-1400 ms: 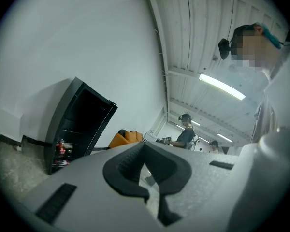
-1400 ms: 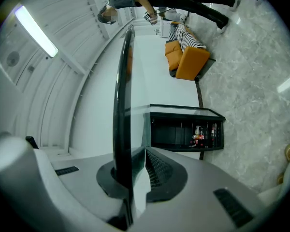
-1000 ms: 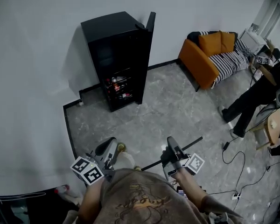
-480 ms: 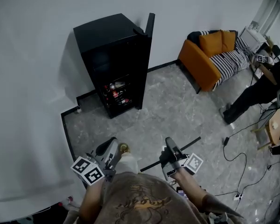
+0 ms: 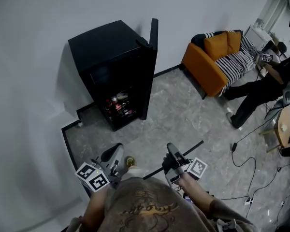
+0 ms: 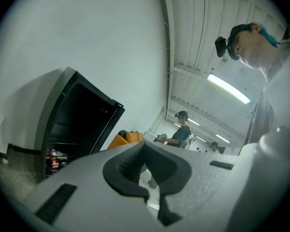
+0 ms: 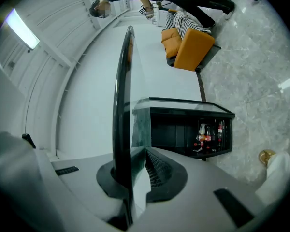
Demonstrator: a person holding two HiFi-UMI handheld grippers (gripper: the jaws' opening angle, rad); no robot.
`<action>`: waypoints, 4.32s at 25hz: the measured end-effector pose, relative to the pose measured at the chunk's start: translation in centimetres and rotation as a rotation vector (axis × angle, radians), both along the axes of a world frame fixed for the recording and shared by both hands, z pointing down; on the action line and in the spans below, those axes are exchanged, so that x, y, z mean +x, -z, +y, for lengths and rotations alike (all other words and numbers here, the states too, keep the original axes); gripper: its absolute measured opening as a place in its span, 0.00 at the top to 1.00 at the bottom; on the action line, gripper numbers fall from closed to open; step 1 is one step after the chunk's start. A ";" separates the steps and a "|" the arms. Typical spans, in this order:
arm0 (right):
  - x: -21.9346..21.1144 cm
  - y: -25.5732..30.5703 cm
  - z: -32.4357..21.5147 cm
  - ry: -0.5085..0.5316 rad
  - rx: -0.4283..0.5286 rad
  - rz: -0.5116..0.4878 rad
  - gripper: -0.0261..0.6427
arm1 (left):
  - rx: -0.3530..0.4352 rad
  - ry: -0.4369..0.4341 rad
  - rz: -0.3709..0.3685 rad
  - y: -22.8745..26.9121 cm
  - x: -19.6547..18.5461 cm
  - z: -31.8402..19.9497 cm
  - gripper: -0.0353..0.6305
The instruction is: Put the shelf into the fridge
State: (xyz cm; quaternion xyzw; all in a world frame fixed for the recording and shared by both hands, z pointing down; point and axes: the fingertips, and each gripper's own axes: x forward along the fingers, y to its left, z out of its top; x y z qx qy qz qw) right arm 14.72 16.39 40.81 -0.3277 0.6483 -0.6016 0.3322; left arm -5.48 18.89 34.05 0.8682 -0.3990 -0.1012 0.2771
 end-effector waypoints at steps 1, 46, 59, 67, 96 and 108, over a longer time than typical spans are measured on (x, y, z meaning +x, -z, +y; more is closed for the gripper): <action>-0.3 0.0 -0.6 -0.002 -0.001 0.001 0.92 | -0.005 -0.005 0.001 0.0 -0.2 -0.8 0.94; -10.7 -8.7 -19.0 0.045 -0.018 -0.054 0.92 | -0.031 -0.056 -0.041 -2.3 -3.6 -15.9 0.94; -12.6 -13.9 -22.9 0.042 -0.034 -0.046 0.92 | -0.072 -0.089 -0.057 -5.7 -2.9 -17.7 0.94; -15.0 -16.2 -24.4 0.066 -0.039 -0.051 0.92 | -0.096 -0.100 -0.066 -7.4 -2.8 -18.2 0.94; -18.6 -22.9 -28.9 0.070 -0.082 -0.058 0.92 | -0.178 -0.091 -0.044 -11.5 -2.6 -17.8 0.94; -19.9 -24.9 -30.6 0.082 -0.093 -0.045 0.92 | -0.201 -0.103 -0.033 -12.7 -2.3 -18.1 0.94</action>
